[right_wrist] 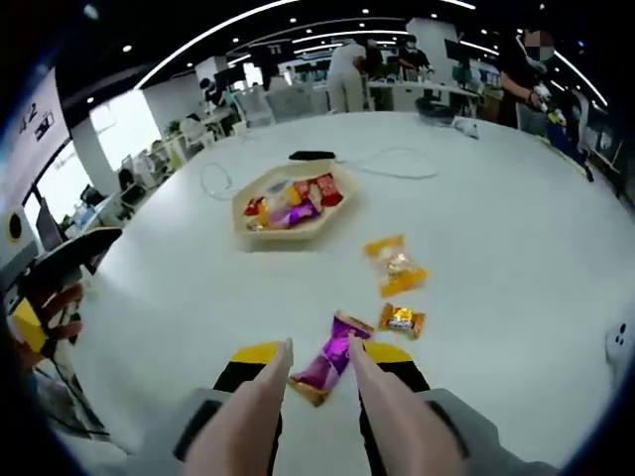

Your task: Place the target food into the container with the food tongs after gripping and lifting it, then release it inside without dropping or visibly crushing the food.

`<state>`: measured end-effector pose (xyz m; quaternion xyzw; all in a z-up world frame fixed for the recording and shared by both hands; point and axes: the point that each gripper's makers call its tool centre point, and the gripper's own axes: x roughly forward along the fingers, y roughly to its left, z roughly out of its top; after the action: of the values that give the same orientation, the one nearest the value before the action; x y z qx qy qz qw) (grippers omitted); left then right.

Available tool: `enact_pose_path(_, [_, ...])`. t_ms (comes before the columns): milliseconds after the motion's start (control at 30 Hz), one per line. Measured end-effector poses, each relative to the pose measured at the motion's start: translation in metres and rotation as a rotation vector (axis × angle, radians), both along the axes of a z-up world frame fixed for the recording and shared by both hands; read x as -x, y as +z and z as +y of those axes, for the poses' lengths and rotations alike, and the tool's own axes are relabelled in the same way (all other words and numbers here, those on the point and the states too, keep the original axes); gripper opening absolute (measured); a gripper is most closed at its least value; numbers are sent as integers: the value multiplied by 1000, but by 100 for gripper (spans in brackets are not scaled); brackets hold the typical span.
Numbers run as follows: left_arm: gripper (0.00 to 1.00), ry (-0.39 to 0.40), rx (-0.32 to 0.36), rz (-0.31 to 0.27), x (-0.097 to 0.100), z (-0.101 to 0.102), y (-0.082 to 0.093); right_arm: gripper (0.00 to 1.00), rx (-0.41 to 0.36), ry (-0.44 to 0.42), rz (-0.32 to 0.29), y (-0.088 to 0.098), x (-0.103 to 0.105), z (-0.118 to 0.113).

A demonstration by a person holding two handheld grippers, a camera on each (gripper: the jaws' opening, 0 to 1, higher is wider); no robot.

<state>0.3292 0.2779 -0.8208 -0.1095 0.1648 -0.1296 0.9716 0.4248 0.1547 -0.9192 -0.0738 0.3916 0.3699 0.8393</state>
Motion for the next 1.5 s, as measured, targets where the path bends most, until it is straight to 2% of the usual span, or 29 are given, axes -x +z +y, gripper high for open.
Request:
enact_pose_path(267, [99, 2, 5, 5, 1, 5, -2, 29, 8, -92, 32, -8, -1, -2])
enact_pose_path(500, [99, -2, 10, 8, 0, 6, -4, 29, 0, -106, 17, -5, -2, 5])
enact_pose_path(867, [99, -5, 26, 12, 1, 9, -5, 29, 20, -156, 59, -25, 0, -1])
enact_pose_path(967, [99, -11, 23, 18, 2, 9, -7, 29, -31, -198, 95, -25, 1, 2])
enact_pose_path(1067, [99, -18, 26, 24, 3, 9, -8, 29, -30, -219, 105, -27, -1, 1])
enact_pose_path(1367, [99, -39, 35, 42, 6, 12, -10, 29, -20, -262, 78, -30, -7, 7])
enact_pose_path(1500, [99, -66, 9, 55, 5, 11, -15, 29, -5, -272, 68, -36, -11, 6])
